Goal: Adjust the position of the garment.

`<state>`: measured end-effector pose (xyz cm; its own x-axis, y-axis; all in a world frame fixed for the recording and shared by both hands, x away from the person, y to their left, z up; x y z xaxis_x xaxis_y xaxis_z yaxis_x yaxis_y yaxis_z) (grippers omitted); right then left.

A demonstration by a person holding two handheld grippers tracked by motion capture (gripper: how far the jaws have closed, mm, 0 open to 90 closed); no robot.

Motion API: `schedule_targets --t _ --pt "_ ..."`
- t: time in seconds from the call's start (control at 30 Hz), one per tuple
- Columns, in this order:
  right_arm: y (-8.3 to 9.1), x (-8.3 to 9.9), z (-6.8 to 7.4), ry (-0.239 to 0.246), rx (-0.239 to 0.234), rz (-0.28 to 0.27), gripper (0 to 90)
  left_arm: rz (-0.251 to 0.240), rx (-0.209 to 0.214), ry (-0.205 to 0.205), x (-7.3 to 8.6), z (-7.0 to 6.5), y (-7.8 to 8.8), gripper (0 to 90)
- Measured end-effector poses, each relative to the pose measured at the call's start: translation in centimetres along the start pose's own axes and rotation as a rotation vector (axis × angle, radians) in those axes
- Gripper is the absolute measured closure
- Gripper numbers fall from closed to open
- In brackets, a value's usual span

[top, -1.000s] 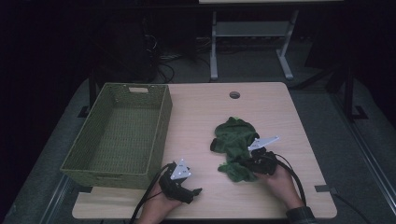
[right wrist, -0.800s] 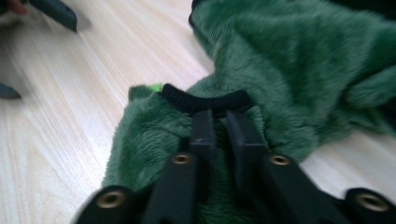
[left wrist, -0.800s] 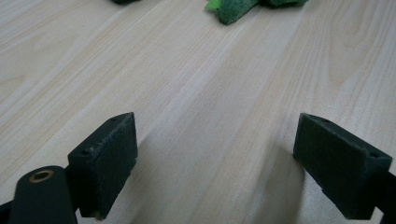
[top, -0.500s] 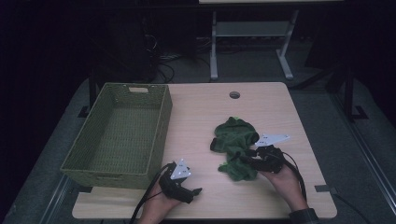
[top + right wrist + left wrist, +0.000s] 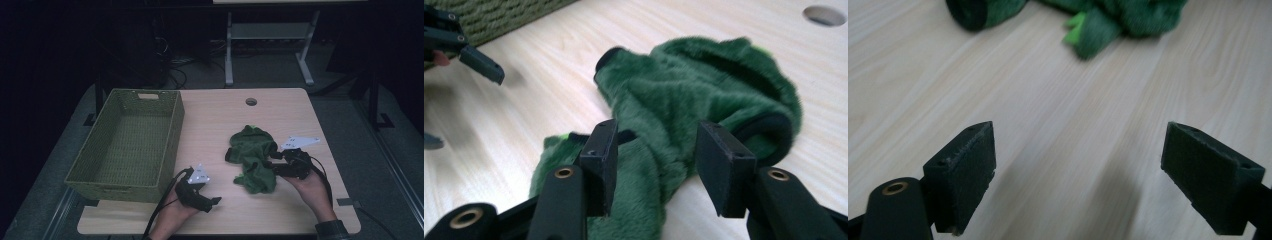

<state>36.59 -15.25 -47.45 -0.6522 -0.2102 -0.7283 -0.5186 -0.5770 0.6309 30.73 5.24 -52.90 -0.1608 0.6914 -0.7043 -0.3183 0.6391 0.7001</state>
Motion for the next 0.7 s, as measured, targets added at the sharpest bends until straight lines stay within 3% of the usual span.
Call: schedule_targets --t 0.5,0.67,0.7 --pt "-0.3 -2.1 -1.7 -0.006 0.026 -0.004 51.3 -0.031 -0.009 -0.007 -4.7 3.4 -0.6 15.3" --pt "-0.4 -3.1 -2.2 -0.025 0.026 -0.010 51.5 -0.049 -0.006 -0.025 -6.3 4.5 -1.0 16.2" --pt "-0.5 -3.3 -2.4 -0.021 0.029 -0.011 51.4 -0.055 -0.016 -0.033 -6.7 4.8 -1.0 19.6"
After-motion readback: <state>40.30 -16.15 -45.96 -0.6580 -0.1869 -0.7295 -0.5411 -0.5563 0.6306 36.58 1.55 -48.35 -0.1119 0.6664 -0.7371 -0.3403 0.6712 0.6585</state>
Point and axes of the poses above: each handheld gripper's, and its own axes: y roughly backward along the jaws, x roughly out of its underside, z roughly to its left, the point moved 10 cm from there along -y, roughly forward along the jaws, and after that the axes turned 14 degrees about -y, right-handed, at the moved point
